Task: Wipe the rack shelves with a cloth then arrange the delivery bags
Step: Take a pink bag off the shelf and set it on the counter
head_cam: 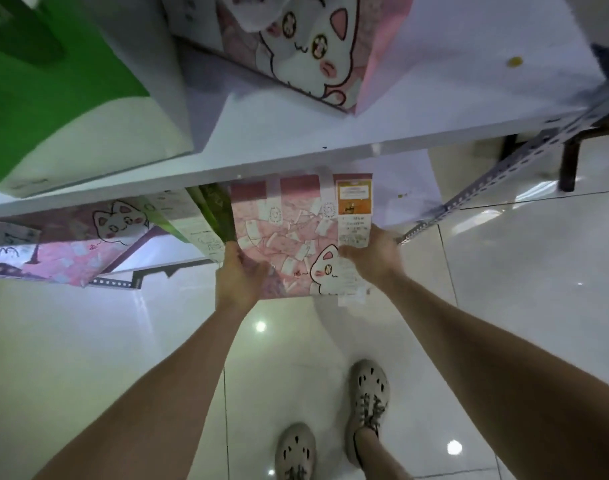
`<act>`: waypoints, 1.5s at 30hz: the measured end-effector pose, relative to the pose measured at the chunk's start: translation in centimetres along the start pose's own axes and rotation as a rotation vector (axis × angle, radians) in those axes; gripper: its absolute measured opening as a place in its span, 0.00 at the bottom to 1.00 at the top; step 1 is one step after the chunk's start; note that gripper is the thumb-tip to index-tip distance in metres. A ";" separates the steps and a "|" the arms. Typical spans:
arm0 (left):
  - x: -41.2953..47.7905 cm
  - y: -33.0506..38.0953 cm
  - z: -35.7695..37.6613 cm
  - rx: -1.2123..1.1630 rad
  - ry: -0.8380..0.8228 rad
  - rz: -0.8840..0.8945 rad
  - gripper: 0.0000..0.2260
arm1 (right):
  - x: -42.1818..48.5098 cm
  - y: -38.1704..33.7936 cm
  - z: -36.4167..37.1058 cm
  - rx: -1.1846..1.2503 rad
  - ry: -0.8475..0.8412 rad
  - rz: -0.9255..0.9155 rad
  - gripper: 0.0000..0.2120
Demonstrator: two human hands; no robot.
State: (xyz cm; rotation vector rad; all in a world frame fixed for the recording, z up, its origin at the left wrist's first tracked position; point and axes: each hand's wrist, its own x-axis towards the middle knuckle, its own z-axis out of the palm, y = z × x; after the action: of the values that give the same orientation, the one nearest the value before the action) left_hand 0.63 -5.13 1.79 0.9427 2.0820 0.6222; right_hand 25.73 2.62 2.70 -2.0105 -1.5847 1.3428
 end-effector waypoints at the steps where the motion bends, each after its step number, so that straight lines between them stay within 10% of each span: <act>1: -1.5 0.2 -0.7 0.013 -0.015 -0.005 0.17 | -1.8 0.2 -0.2 -0.015 -0.007 0.018 0.14; 20: -28.0 18.9 -12.4 0.209 -0.208 0.407 0.13 | -36.3 -6.4 -17.4 0.430 0.421 0.223 0.19; 45: -59.7 62.9 21.2 0.113 -0.689 1.198 0.13 | -59.3 15.7 -64.3 0.413 1.233 0.170 0.32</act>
State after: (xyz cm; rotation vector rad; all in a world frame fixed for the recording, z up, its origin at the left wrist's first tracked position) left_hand 70.16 -10.99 57.48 2.1044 0.8001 0.5975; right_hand 86.33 -33.57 56.73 -2.0015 -0.5221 0.2029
